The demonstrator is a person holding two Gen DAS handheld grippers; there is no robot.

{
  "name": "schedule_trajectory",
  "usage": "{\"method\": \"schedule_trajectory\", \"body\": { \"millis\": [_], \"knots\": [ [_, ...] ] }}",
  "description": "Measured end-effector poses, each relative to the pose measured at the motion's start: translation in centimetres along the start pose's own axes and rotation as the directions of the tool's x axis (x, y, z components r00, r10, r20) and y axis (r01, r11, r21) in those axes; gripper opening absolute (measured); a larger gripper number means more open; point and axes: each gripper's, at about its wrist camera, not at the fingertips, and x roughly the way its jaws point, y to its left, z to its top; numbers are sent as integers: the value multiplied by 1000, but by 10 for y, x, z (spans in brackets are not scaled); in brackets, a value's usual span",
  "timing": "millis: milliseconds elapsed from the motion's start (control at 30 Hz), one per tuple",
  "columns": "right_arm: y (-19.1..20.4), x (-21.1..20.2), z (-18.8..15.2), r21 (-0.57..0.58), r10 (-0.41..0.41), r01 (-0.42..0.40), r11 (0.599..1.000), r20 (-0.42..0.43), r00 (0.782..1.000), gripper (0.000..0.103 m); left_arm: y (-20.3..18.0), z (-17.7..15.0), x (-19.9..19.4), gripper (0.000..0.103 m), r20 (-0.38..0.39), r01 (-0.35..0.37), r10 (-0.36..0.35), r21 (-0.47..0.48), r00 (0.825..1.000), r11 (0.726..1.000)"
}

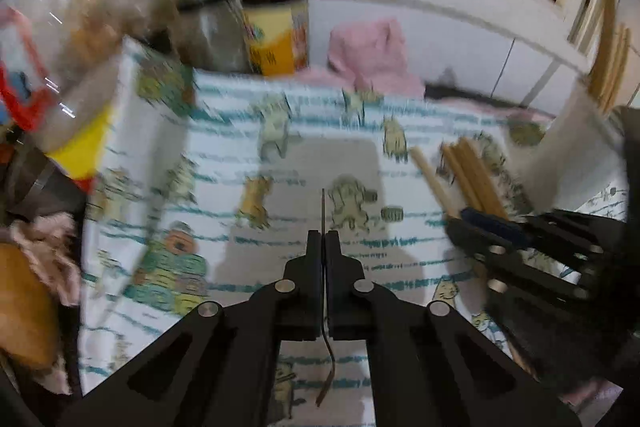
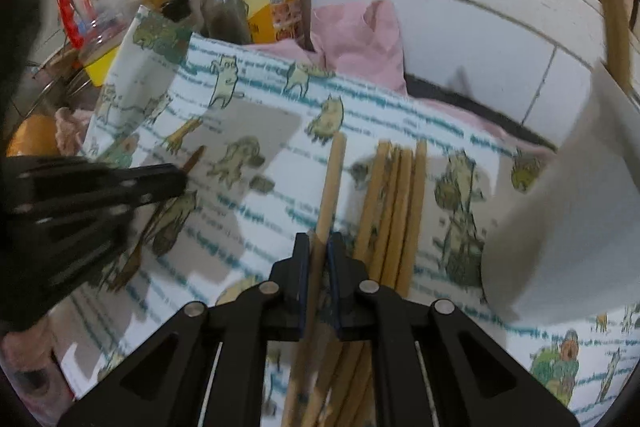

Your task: Organize utensils

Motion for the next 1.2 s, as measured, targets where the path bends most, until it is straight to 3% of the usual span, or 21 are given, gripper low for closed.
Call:
{"method": "schedule_trajectory", "body": {
  "millis": [233, 333, 400, 500, 600, 700, 800, 900, 1033, 1133, 1200],
  "knots": [
    [1, 9, 9, -9, -23, 24, 1000, 37, 999, 8, -1, 8, -58, 1, 136, -3, 1, 12, 991, 1000],
    [-3, 1, 9, 14, 32, -32, 999, 50, 998, 7, -4, 8, -75, 1, 178, 2, -5, 17, 984, 1000],
    [-5, -17, 10, 13, 55, -57, 998, 110, 992, 7, -5, 6, -85, 1, 198, 9, -14, 25, 980, 1000],
    [-11, -57, 8, -12, 148, -149, 989, 223, 963, 7, -13, 4, -97, 1, 226, 8, -18, 42, 974, 999],
    [-19, -101, 2, -48, 241, -239, 970, 337, 910, 7, -22, 2, -110, 1, 254, 23, -37, 58, 966, 998],
    [-17, -135, -5, -64, 261, -260, 964, 444, 858, 7, -32, 0, -123, 1, 285, 37, -57, 76, 957, 996],
    [-29, -165, -11, -63, 281, -298, 953, 557, 782, 7, -45, 1, -131, 1, 309, 52, -80, 98, 948, 994],
    [-41, -191, -20, -39, 256, -309, 950, 661, 705, 7, -57, 3, -135, 1, 321, 71, -108, 125, 941, 990],
    [-61, -207, -28, 14, 223, -349, 937, 745, 628, 6, -81, 4, -140, 1, 320, 104, -166, 200, 933, 974],
    [-77, -220, -38, 79, 124, -332, 940, 827, 549, 6, -98, 10, -143, 1, 322, 153, -221, 224, 921, 963],
    [-93, -223, -43, 138, 64, -367, 920, 870, 489, 6, -108, 17, -148, 1, 352, 166, -242, 232, 904, 959]
  ]
}}
